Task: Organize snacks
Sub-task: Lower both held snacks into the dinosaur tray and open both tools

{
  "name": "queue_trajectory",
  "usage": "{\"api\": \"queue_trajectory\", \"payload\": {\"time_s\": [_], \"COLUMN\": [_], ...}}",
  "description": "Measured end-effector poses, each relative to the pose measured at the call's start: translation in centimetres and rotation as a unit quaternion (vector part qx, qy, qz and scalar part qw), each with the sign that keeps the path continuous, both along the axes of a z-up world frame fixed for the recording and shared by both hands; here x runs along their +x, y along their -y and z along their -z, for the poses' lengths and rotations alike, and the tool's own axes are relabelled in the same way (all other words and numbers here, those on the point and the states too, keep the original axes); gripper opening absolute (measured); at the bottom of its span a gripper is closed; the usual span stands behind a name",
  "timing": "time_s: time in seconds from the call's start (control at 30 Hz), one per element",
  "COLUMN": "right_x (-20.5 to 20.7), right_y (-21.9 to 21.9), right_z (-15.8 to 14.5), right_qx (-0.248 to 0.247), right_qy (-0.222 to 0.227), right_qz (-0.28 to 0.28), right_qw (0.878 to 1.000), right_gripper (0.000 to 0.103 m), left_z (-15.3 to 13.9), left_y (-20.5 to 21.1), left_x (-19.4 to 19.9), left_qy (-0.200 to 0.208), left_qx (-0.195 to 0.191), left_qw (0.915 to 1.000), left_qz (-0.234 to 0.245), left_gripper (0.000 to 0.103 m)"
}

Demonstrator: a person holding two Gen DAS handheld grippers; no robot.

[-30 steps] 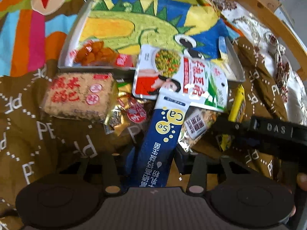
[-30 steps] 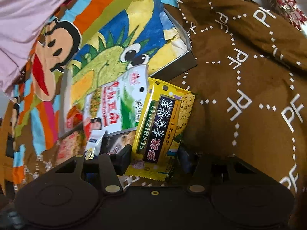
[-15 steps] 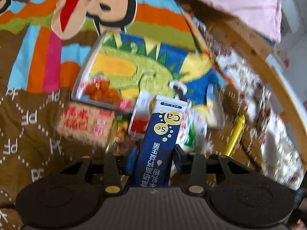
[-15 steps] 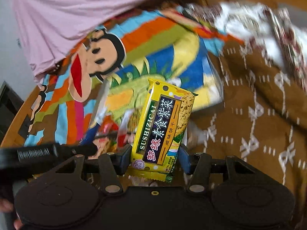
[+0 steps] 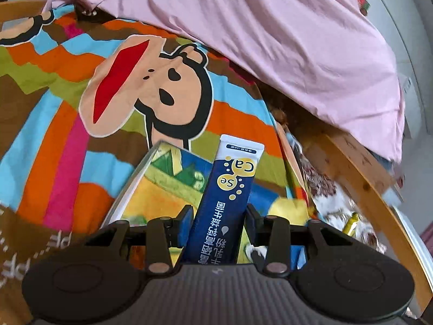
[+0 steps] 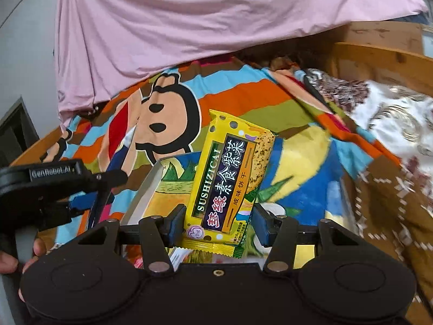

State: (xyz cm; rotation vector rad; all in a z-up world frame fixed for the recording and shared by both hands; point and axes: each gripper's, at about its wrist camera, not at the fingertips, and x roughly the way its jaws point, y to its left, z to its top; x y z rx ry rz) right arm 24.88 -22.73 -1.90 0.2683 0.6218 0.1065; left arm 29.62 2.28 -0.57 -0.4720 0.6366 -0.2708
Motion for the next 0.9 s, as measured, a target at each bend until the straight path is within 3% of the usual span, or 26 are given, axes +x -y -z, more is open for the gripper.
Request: {"api": "queue_trajectory", "payload": {"time_s": [0.17,0.43,0.63,0.9], "right_x": [3.6,6.8,8.0,8.2], "right_y": [-0.8,-1.1,-1.2,-1.4], "right_z": [2.3,5.0,6.8,7.7], "right_qx": [-0.031,-0.069,-0.084,-0.094], "right_qy": [-0.014,-0.066,-0.102,-0.112], "right_qz": [-0.009,-0.006,-0.003,-0.008], "right_qw": [0.999,0.995,0.991,0.989], "right_gripper": [0.054,0.054,0.054,0.052], "left_z": [2.2,5.9,8.0,9.0], "left_y": [0.0,-0.3,1.3,3.1], "left_x": [4.0,7.9,9.3,9.8], "left_qy": [-0.002,-0.011,-0.043,-0.075], "left_qx": [-0.030,-0.043,-0.017,0.041], "left_qw": [0.9995,0.9989,0.9989,0.9961], "left_qz": [-0.006,-0.012,0.010,0.024], "left_gripper": [0.044,0.044,0.044,0.044]}}
